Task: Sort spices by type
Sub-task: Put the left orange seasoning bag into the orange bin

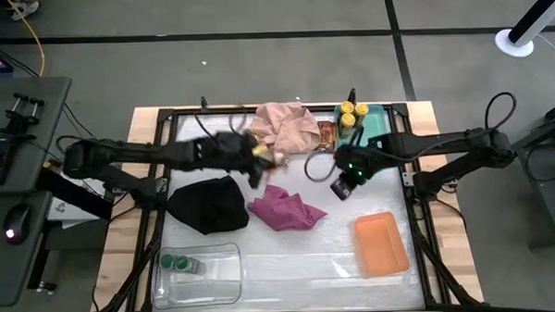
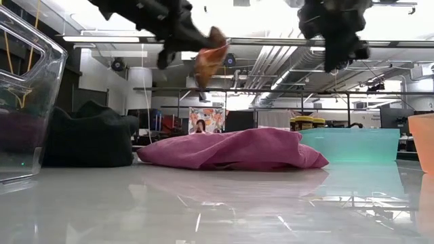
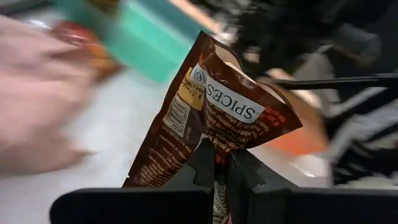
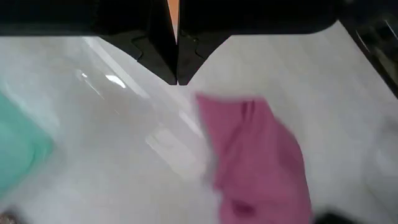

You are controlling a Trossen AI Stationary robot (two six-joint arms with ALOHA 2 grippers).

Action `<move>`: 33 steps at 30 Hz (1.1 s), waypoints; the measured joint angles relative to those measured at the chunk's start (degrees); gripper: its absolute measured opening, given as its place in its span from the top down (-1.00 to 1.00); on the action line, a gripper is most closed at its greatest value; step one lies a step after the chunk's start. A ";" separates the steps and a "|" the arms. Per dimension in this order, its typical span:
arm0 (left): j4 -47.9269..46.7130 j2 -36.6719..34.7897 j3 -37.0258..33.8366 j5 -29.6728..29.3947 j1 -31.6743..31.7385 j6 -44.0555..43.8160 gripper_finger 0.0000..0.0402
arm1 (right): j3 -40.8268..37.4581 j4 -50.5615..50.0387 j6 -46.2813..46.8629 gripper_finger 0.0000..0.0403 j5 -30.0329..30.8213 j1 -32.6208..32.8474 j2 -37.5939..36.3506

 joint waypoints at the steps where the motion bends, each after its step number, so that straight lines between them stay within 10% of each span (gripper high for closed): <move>1: 2.53 1.73 0.12 0.25 -1.55 -1.26 1.00 | 0.00 -1.38 0.02 1.00 0.03 1.42 -0.08; 19: 9.71 34.78 32.91 -1.14 -17.62 0.86 1.00 | -5.29 -15.29 25.49 1.00 -2.40 40.86 -1.32; 33: 39.13 60.53 51.62 -3.93 -17.96 -2.22 1.00 | -5.64 -16.34 56.58 1.00 14.58 55.18 -8.47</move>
